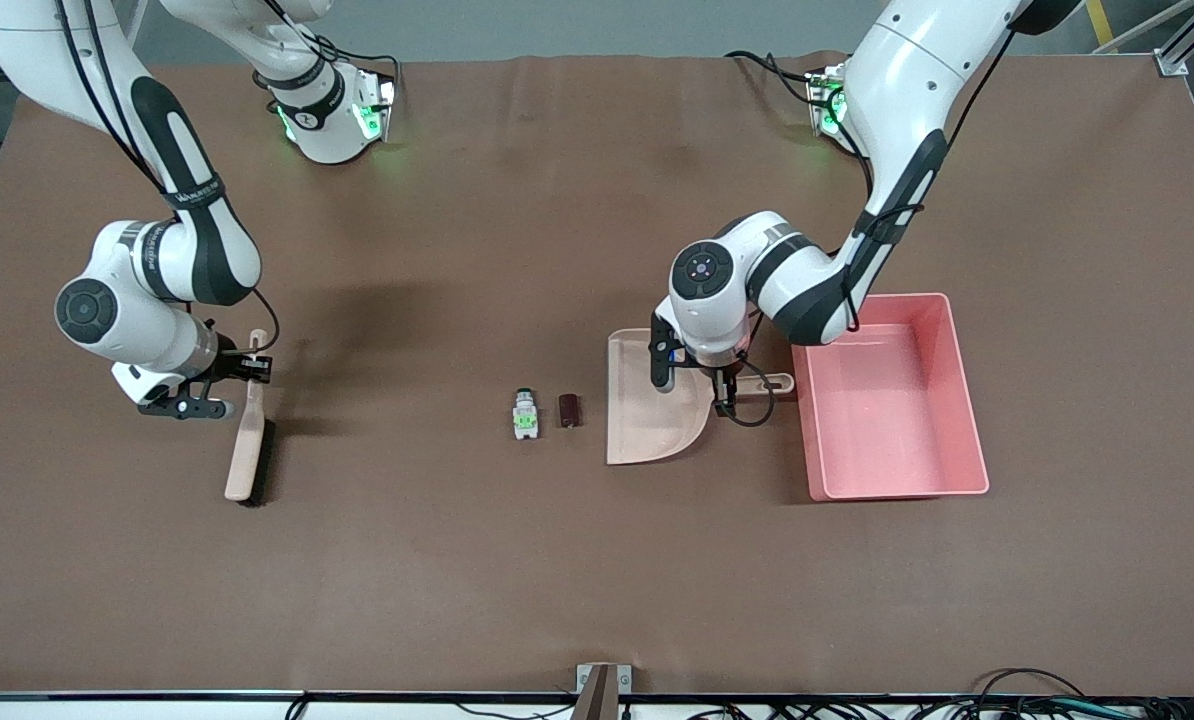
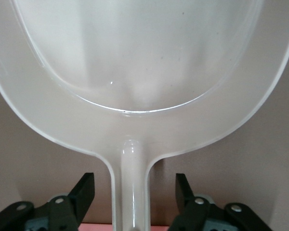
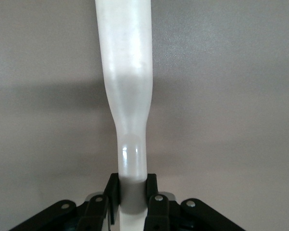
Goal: Clean e-waste and dump in bin
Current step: 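Hold the dustpan flat with the left gripper and lift the brush with the right gripper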
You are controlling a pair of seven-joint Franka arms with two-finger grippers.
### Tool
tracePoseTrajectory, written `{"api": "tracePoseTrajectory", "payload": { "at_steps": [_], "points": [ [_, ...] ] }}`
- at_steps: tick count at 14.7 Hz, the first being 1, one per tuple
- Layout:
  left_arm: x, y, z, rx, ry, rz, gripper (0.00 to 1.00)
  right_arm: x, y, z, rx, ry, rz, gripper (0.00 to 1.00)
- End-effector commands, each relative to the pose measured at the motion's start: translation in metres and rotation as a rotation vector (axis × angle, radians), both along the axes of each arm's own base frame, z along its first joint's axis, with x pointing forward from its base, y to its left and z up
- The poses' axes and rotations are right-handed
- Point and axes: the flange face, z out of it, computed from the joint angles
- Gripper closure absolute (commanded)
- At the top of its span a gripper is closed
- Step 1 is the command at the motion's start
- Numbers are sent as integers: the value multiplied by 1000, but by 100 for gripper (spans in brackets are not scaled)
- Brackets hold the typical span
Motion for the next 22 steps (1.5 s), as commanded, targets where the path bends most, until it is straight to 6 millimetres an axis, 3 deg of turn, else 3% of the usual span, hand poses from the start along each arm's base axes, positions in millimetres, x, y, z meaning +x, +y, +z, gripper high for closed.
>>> {"api": "tracePoseTrajectory", "payload": {
  "at_steps": [1,18,22],
  "points": [
    [3,-4,1,18,-11,-11,27,2,-3,1,-6,-4,6,98],
    [5,-4,-4,19,-8,-17,40,11,6,8,-6,-52,24,99],
    [5,-5,-4,28,-18,-31,43,13,43,15,4,-59,60,99]
  ]
}}
